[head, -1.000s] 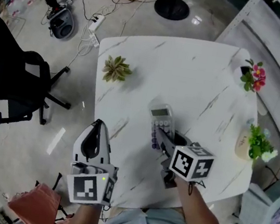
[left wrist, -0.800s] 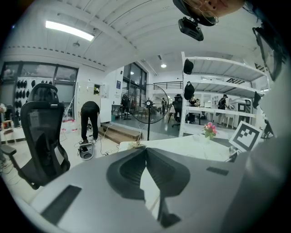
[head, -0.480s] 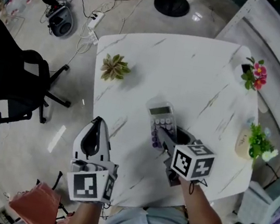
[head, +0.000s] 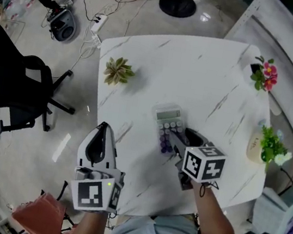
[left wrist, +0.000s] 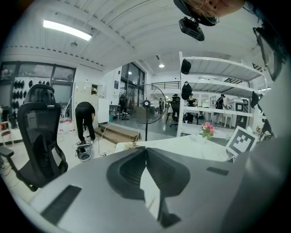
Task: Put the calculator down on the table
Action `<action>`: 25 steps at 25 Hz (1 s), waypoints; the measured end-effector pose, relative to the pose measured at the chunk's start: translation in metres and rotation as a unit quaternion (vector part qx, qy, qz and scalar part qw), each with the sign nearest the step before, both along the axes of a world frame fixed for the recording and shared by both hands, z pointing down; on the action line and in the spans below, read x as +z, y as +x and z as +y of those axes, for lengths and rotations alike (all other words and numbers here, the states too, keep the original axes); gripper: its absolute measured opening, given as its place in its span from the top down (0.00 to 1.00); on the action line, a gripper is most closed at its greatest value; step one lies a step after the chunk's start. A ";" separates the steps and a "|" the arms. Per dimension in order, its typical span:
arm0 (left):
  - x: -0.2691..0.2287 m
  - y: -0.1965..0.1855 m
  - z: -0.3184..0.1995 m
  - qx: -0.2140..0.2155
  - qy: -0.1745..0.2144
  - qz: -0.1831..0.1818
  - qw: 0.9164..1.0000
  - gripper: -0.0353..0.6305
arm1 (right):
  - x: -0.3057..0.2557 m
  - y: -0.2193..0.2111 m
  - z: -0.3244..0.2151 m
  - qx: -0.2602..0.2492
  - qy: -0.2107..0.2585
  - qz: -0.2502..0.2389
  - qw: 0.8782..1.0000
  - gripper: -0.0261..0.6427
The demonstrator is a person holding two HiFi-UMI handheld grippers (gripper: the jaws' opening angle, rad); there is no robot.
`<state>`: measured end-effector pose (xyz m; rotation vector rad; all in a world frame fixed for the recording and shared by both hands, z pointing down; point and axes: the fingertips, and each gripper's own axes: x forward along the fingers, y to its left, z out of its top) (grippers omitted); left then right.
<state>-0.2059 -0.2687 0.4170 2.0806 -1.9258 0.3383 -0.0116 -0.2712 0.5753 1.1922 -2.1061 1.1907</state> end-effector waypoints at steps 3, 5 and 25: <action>-0.005 0.001 0.002 -0.001 0.004 0.001 1.000 0.94 | 0.001 0.000 0.000 -0.005 0.003 0.004 1.000 0.60; -0.008 0.001 0.004 -0.002 0.005 0.002 1.000 0.93 | -0.001 0.001 -0.001 -0.006 0.008 0.007 1.000 0.59; -0.171 0.019 0.059 0.038 0.168 0.006 0.985 0.93 | -0.269 -0.027 0.038 -0.019 0.393 0.043 0.918 0.90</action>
